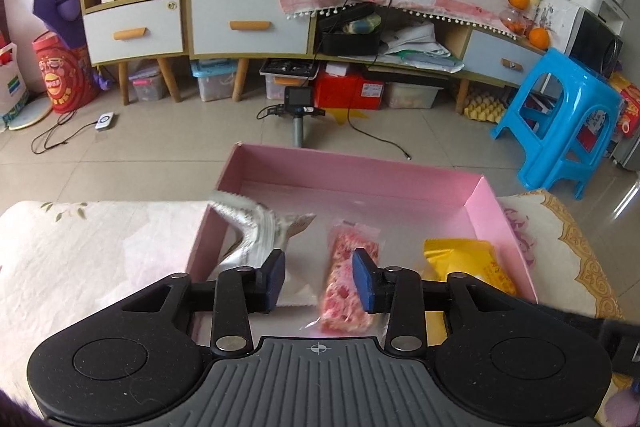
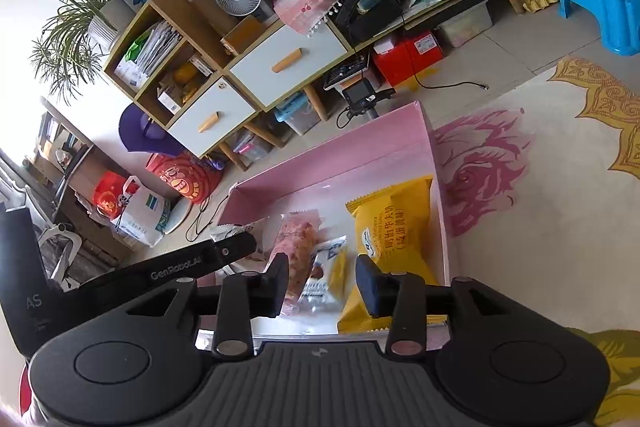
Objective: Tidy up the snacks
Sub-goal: 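Carry both packets into the pink box and open both tools to release them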
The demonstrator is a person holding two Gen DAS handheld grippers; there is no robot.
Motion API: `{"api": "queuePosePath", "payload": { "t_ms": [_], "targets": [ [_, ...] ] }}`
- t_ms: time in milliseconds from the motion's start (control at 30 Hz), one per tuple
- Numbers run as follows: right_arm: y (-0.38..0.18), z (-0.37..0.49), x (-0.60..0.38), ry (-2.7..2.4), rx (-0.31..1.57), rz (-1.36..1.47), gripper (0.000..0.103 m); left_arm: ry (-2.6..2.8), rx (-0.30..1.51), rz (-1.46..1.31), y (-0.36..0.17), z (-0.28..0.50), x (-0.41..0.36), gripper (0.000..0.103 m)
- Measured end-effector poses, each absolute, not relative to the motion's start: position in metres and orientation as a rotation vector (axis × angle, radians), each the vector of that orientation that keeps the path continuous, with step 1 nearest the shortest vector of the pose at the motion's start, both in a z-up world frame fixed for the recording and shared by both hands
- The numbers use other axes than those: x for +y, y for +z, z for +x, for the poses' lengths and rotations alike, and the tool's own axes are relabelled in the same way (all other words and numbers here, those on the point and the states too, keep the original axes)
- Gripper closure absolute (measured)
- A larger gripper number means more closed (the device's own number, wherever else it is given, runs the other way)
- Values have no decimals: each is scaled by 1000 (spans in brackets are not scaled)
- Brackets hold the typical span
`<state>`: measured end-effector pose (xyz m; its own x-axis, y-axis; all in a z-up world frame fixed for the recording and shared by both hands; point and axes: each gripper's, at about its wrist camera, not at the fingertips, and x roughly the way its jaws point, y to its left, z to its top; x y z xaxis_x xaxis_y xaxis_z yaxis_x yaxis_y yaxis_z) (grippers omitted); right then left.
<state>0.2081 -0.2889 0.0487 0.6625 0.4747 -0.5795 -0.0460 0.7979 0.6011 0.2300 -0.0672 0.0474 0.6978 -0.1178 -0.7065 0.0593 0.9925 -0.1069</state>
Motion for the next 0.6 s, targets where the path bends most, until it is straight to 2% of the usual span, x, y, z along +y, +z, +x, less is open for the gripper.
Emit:
{"api": "queuePosePath", "payload": {
  "t_ms": [167,400,433,500,600],
  "targets": [
    [55,204,-288,307,785,561,64,-95,800,-60,48,216,-57,66],
    [65,190,-281,282,767,471,61,-98,796,-1,55,191,-45,64],
    [67,188,-281,281,764,465,60,-97,792,12,57,186,-43,63],
    [70,183,-280,281,757,448,57,-90,780,37,60,177,-39,52],
    [76,177,-277,276,746,401,54,-90,772,62,64,162,-31,52]
  ]
}}
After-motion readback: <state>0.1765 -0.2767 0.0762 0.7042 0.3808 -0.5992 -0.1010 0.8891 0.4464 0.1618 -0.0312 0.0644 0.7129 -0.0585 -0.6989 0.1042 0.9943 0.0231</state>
